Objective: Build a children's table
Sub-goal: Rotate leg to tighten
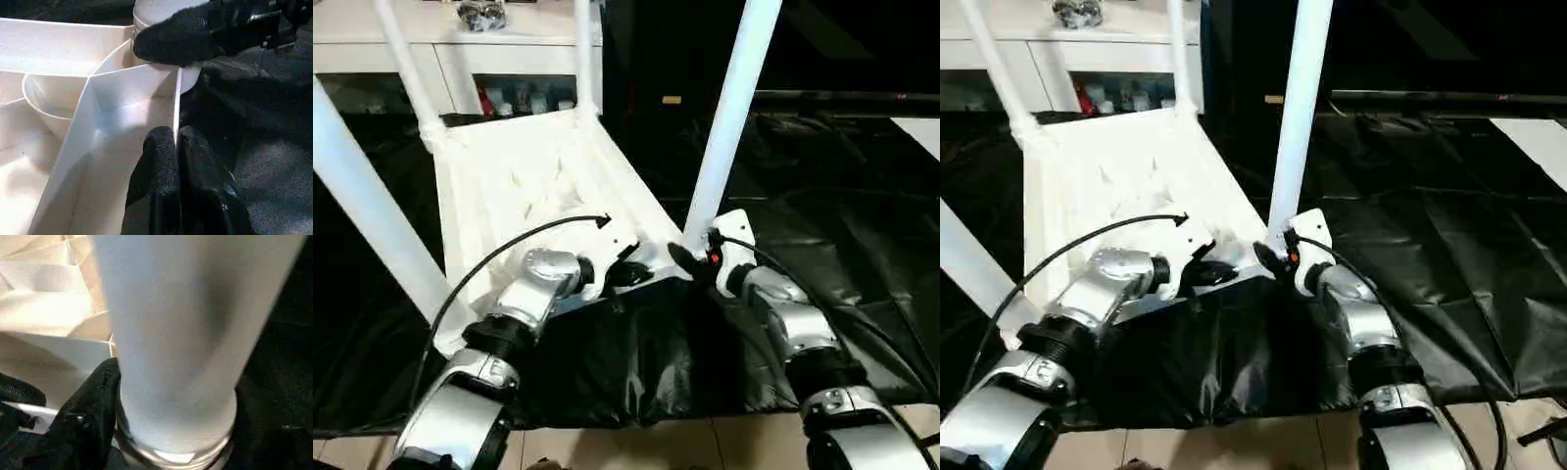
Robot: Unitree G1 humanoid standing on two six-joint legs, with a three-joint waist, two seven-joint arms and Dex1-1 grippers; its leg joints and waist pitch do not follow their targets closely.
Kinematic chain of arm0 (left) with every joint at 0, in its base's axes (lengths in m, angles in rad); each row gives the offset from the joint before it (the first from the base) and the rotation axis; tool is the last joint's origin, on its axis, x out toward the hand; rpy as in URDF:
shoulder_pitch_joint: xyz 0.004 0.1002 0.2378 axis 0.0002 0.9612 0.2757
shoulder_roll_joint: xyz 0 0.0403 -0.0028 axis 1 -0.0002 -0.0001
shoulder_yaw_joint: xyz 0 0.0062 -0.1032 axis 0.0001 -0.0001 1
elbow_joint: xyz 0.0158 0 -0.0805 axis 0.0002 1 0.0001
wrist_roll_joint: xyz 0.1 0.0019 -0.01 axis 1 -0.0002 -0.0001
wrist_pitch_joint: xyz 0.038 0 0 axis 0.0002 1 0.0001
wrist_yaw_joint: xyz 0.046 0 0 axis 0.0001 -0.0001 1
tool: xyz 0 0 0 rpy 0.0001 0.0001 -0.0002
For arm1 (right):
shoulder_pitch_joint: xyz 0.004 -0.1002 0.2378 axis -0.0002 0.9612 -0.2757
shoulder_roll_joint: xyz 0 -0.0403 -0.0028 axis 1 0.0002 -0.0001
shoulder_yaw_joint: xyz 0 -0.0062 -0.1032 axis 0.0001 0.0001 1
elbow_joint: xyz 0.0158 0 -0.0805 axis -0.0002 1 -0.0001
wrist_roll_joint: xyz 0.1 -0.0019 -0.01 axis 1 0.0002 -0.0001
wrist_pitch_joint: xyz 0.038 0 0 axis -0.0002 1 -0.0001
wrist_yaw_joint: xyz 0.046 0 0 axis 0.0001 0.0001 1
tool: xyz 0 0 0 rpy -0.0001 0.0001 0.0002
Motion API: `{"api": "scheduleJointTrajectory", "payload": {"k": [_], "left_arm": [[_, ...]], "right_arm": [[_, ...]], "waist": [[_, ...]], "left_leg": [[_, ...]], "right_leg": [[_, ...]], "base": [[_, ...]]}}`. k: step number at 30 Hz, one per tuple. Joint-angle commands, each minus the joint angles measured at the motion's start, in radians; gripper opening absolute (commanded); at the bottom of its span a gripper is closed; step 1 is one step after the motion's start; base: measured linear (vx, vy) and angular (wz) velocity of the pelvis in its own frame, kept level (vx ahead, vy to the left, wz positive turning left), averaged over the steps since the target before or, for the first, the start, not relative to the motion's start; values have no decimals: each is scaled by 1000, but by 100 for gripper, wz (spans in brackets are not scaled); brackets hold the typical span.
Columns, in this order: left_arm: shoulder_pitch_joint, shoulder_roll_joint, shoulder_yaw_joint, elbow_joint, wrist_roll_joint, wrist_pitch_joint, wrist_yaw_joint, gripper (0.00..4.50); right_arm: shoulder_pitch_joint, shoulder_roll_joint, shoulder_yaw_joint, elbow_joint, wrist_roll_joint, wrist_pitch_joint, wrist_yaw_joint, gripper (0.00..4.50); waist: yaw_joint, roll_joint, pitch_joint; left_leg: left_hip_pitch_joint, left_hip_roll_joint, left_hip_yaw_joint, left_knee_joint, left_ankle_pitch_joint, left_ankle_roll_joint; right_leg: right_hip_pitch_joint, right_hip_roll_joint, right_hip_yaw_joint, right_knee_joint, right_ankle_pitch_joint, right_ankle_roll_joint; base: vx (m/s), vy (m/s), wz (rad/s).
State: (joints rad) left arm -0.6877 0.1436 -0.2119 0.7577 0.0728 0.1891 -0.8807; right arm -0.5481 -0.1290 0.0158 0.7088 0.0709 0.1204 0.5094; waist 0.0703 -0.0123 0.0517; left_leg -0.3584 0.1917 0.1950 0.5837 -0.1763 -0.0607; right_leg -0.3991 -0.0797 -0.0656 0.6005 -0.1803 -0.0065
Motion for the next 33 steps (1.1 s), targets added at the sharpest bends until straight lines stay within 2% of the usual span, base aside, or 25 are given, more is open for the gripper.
{"api": "scheduleJointTrajectory", "payload": {"k": [1,3,7,11,13,14,16,18,20,21,24,27,28,32,33], "left_arm": [[-25,-69,-20,-5,-24,-22,14,0],[-17,-57,-26,-14,-29,-38,-16,0],[-4,-29,-28,-27,-37,-59,-77,0],[25,37,-41,-73,-69,-91,-240,0],[36,64,-47,-95,-86,-95,-308,0],[40,77,-49,-102,-91,-89,-337,0],[42,86,-52,-105,-92,-96,-355,0],[45,104,-52,-105,-91,-103,-387,0],[47,120,-51,-101,-88,-115,-414,0],[49,138,-53,-101,-88,-114,-440,0],[55,165,-59,-104,-94,-112,-483,0],[58,174,-60,-107,-96,-113,-502,0],[60,179,-60,-112,-97,-111,-513,0],[62,185,-58,-113,-96,-113,-524,0],[62,185,-58,-113,-96,-113,-524,0]], "right_arm": [[13,98,110,-28,13,7,130,352],[14,80,112,-37,17,1,148,377],[24,31,123,-62,22,-5,222,384],[51,-71,151,-106,31,-33,413,384],[63,-113,168,-130,41,-33,499,384],[68,-134,176,-143,45,-29,544,384],[71,-146,181,-149,47,-29,570,384],[75,-170,186,-160,45,-27,624,384],[76,-193,191,-170,49,-20,673,384],[77,-212,196,-180,61,-8,715,369],[83,-236,214,-208,76,16,775,353],[87,-242,221,-219,76,21,791,325],[90,-241,223,-223,78,22,795,314],[98,-231,228,-235,80,32,808,291],[98,-231,228,-235,80,32,808,283]], "waist": [[1,-6,-52],[0,-5,-52],[2,-8,-55],[11,-11,-59],[18,-7,-60],[27,-4,-63],[31,-2,-64],[35,-1,-65],[38,0,-66],[40,2,-65],[44,-1,-64],[46,-2,-64],[45,-5,-63],[46,0,-63],[46,-1,-63]], "left_leg": [[10,38,-28,-79,-330,13],[11,38,-27,-79,-339,15],[10,39,-25,-77,-317,26],[4,39,-21,-73,-252,52],[5,43,-18,-72,-222,65],[5,46,-15,-69,-192,73],[8,48,-12,-67,-179,76],[4,48,-14,-67,-167,77],[7,50,-13,-66,-173,77],[9,50,-12,-66,-177,77],[7,49,-12,-67,-190,72],[7,50,-13,-68,-193,64],[6,50,-13,-68,-193,63],[7,49,-14,-69,-202,52],[7,50,-14,-69,-198,51]], "right_leg": [[29,-72,43,-102,-449,-143],[30,-73,44,-102,-446,-151],[33,-74,46,-99,-412,-159],[44,-74,46,-89,-327,-183],[43,-72,47,-81,-273,-201],[44,-70,46,-72,-220,-218],[41,-68,46,-68,-180,-235],[46,-67,44,-61,-145,-248],[45,-67,43,-60,-136,-255],[42,-68,44,-61,-133,-260],[45,-70,45,-63,-165,-254],[44,-72,45,-63,-179,-245],[44,-72,45,-64,-184,-244],[44,-73,45,-66,-215,-236],[44,-72,45,-66,-208,-235]], "base": [[0,0,0],[0,0,0],[0,0,0],[0,0,0],[0,0,0],[0,0,0],[0,0,0],[0,0,0],[0,0,0],[0,0,0],[0,0,0],[0,0,0],[0,0,0],[0,0,0],[0,0,0]]}}
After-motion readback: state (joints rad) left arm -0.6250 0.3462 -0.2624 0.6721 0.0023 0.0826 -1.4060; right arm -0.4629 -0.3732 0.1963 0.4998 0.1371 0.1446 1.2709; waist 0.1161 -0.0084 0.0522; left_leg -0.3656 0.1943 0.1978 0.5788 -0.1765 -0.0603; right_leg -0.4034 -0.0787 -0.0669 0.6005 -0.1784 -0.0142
